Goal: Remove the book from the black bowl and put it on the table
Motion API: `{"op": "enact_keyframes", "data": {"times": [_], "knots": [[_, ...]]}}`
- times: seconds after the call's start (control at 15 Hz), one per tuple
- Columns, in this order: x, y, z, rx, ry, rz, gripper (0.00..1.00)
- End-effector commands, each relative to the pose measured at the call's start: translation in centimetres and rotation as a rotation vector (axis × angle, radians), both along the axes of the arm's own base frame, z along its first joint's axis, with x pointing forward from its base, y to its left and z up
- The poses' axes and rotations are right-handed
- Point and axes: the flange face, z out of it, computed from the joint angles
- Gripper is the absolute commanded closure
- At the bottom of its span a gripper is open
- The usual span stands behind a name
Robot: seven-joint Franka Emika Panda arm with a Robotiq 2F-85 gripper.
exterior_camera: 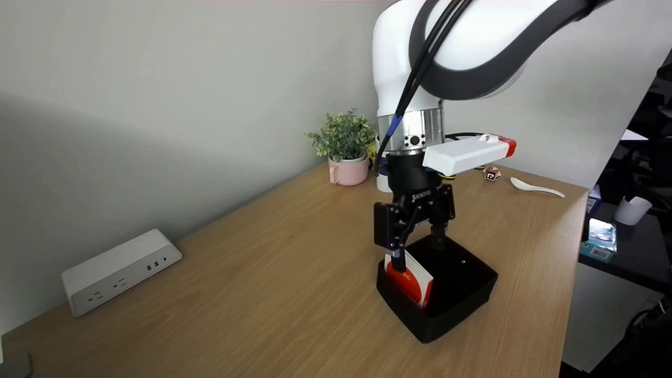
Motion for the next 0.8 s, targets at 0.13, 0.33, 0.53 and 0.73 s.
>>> {"op": "enact_keyframes", "data": {"times": [0.13, 0.33, 0.53, 0.73], "knots": [[1.7, 1.7, -2.1, -0.021, 0.06, 0.025, 0.0], [2.0, 1.2, -2.8, -0.029, 0.083, -0.001, 0.0], [2.3, 0.1, -2.8, -0.039, 0.083, -0.034, 0.0], [2.5, -0.4, -2.4, -0.047, 0.079, -0.054, 0.26]]}}
